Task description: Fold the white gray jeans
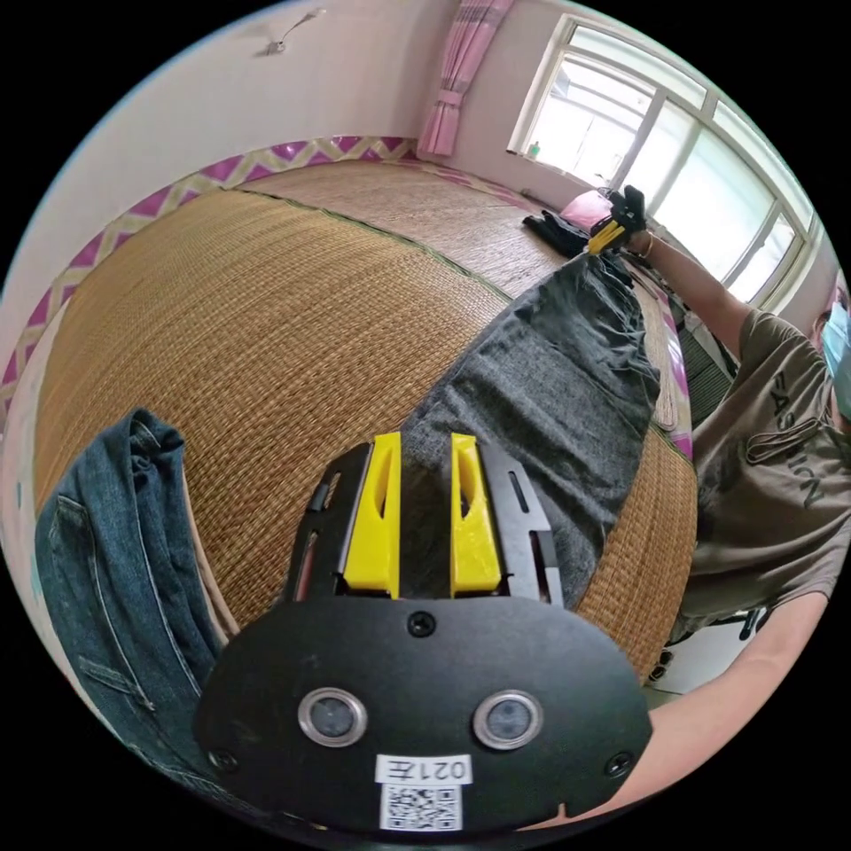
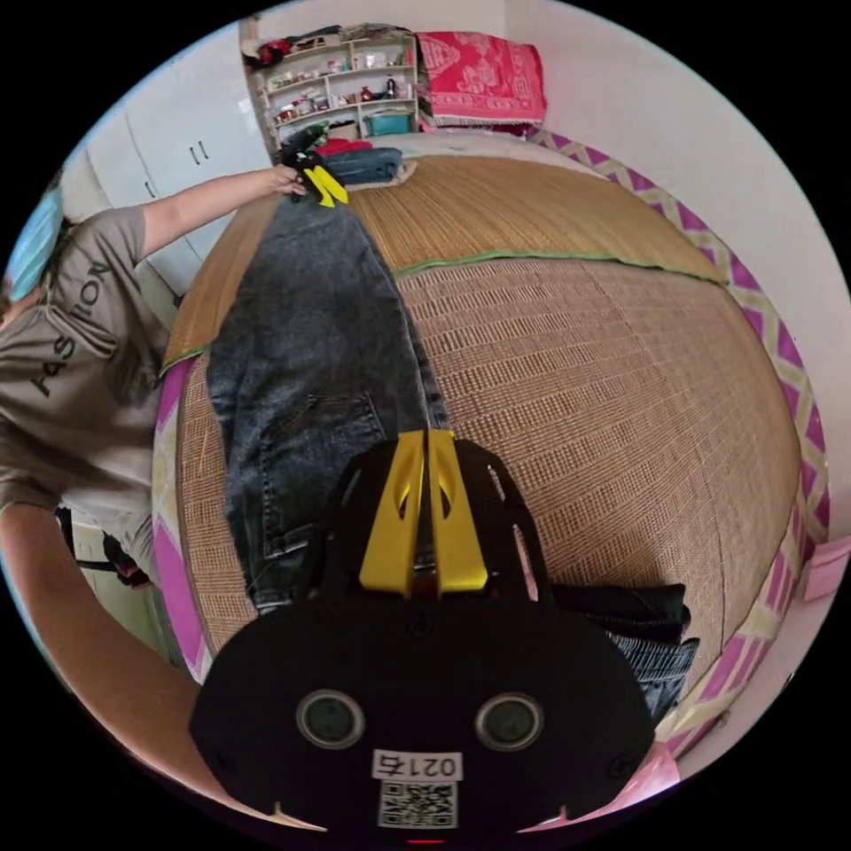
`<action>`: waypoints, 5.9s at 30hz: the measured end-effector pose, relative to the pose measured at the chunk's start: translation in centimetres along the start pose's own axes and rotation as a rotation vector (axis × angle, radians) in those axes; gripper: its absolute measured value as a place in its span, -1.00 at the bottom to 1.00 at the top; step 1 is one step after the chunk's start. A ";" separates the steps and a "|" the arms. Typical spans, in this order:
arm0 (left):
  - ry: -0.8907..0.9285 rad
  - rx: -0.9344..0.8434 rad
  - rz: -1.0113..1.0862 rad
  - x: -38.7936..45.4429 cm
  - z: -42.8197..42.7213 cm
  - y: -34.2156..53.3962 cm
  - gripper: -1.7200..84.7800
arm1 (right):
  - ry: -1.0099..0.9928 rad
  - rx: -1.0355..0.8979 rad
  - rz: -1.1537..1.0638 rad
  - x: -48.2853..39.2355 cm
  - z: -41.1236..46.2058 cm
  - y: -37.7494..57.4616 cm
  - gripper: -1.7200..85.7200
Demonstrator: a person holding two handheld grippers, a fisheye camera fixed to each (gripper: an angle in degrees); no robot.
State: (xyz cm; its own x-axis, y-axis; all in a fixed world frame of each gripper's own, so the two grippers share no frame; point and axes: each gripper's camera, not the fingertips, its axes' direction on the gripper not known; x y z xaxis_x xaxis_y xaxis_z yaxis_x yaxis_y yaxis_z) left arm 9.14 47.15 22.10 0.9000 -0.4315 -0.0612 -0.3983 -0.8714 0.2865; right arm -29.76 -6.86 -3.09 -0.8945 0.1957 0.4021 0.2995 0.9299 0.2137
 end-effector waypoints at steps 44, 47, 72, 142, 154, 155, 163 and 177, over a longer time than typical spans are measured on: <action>0.072 0.760 -0.162 22.4 -13.4 37.0 -0.98 | -0.060 0.458 0.336 -29.0 -8.9 36.7 -0.79; 0.028 0.736 -0.204 20.9 -12.7 33.1 -0.98 | 0.102 0.414 0.620 -22.7 -9.4 38.2 -0.72; 0.307 0.472 -0.753 6.7 -3.7 20.4 -0.98 | -0.327 0.334 1.099 2.0 -4.1 53.6 -0.82; 0.463 0.478 -0.906 4.1 3.2 17.8 -0.98 | 0.078 0.117 0.656 -26.7 0.6 21.2 -0.93; 0.302 0.519 -0.640 14.7 -4.2 25.4 -0.98 | 0.360 -0.198 0.498 -34.4 3.8 16.6 -0.97; 0.288 0.523 -0.640 15.2 -4.4 26.1 -0.98 | 0.370 -0.209 0.489 -34.6 3.9 16.4 -0.97; 0.120 0.593 -0.721 21.2 -6.2 35.3 -0.97 | 0.328 -0.066 0.616 -34.6 1.7 19.7 -0.96; 0.173 0.767 -1.117 24.2 -6.8 45.0 -0.72 | 0.175 0.481 1.325 -39.1 -4.8 39.1 -0.72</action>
State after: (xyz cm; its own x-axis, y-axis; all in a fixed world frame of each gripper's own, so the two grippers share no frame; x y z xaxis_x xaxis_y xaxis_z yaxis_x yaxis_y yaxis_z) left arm 14.20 -0.90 39.98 0.7921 0.5664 0.2275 0.6029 -0.6677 -0.4368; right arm 18.56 20.36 -6.20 0.0167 0.9847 0.1736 0.6981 0.1128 -0.7070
